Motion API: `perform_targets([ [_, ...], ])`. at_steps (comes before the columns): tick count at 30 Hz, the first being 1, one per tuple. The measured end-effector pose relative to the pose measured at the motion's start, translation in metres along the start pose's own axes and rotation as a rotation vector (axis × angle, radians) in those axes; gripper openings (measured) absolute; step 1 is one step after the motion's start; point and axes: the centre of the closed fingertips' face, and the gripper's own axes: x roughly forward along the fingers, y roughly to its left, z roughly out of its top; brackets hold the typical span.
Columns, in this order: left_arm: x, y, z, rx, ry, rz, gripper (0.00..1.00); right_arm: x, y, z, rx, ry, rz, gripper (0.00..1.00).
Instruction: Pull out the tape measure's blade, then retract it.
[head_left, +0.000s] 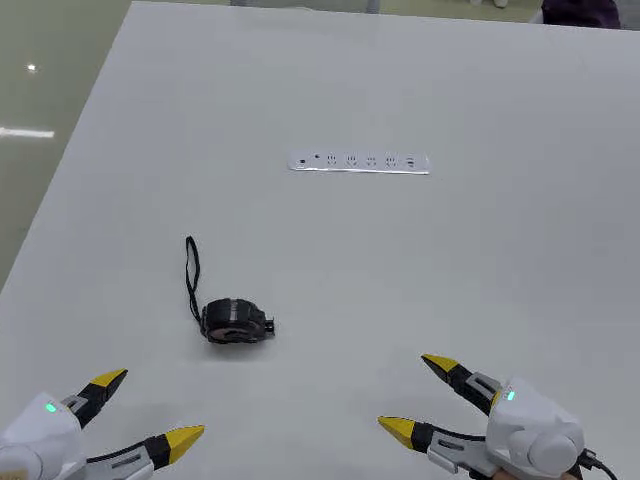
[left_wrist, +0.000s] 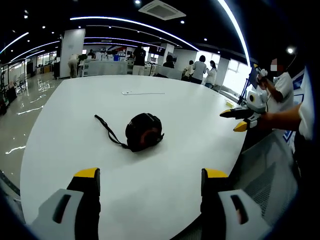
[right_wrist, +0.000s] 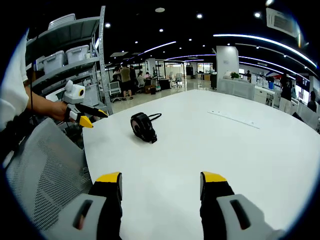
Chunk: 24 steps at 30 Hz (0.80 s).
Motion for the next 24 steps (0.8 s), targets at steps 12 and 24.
perform_targets([
  [12, -0.015, 0.002, -0.003, 0.000, -0.003, 0.002, 0.83, -0.018, 0.000, -0.004, 0.008, 0.009, -0.022, 0.69],
  [24, -0.019, -0.007, -0.004, -0.012, 0.002, 0.000, 0.85, -0.030, 0.001, -0.005, 0.022, 0.008, -0.038, 0.73],
])
